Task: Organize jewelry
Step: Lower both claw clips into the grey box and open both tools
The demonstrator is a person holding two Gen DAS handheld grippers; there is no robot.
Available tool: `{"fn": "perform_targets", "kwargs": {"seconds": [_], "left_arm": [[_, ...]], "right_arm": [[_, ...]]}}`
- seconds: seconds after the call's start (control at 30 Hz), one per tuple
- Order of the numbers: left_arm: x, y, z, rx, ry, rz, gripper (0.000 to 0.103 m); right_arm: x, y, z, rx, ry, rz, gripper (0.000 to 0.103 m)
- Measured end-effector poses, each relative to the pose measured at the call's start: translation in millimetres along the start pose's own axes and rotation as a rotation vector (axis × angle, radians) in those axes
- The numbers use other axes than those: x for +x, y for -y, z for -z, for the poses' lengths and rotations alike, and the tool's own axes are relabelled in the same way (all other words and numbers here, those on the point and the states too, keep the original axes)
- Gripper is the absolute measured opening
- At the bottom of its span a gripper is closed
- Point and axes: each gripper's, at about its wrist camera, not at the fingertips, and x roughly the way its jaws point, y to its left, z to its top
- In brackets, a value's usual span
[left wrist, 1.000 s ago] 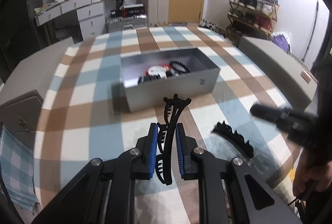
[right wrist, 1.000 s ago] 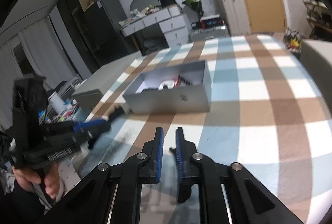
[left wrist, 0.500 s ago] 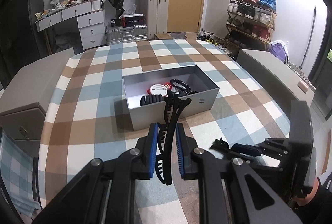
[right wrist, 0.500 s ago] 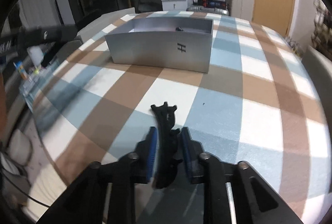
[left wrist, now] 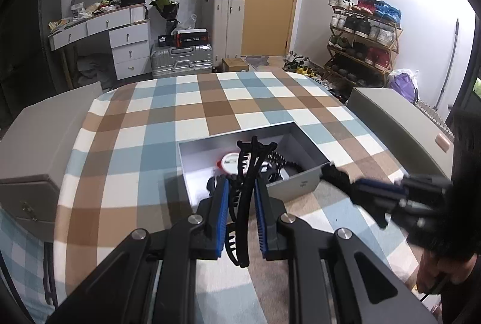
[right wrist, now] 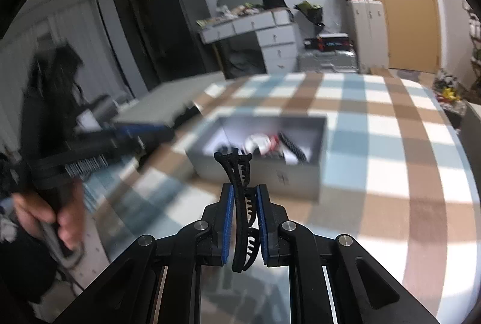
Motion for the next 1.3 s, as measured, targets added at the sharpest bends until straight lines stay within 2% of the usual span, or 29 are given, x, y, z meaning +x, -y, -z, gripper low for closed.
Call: {"fn": "perform_targets", "kwargs": {"seconds": [0.2,0.33,0.53,0.73,1.23,1.3], "left_arm": [[10,-6,-12,-0.020,0.010,0.060,0.012],[18,-9,-19,-0.018,0.013,0.067,0.012],[29,-12,-22,-0.026,-0.007,0.082,0.012],[40,-15,-23,-0.033,-0.031,0.083,0.012],[55,-18,-26,-0.044,-0.069,0.116,0.012],[56,-20,-27,-0.054,-0.063,0.115,0.013]], "right_arm": [[21,6,-40,-0.012,0.020,-0.044,0.014],[39,7,-57,-0.028,0.032,-0.072,0.014],[60,10,-60,-0.040,0.020,-0.103,0.014],[76,26,-59,0.018,-0.001,-0.112,0.014],[91,38,-57,0.030,-0.029,-0.089,0.015],[95,37,-58,0.016,-0.037,-0.070,0.018]]}}
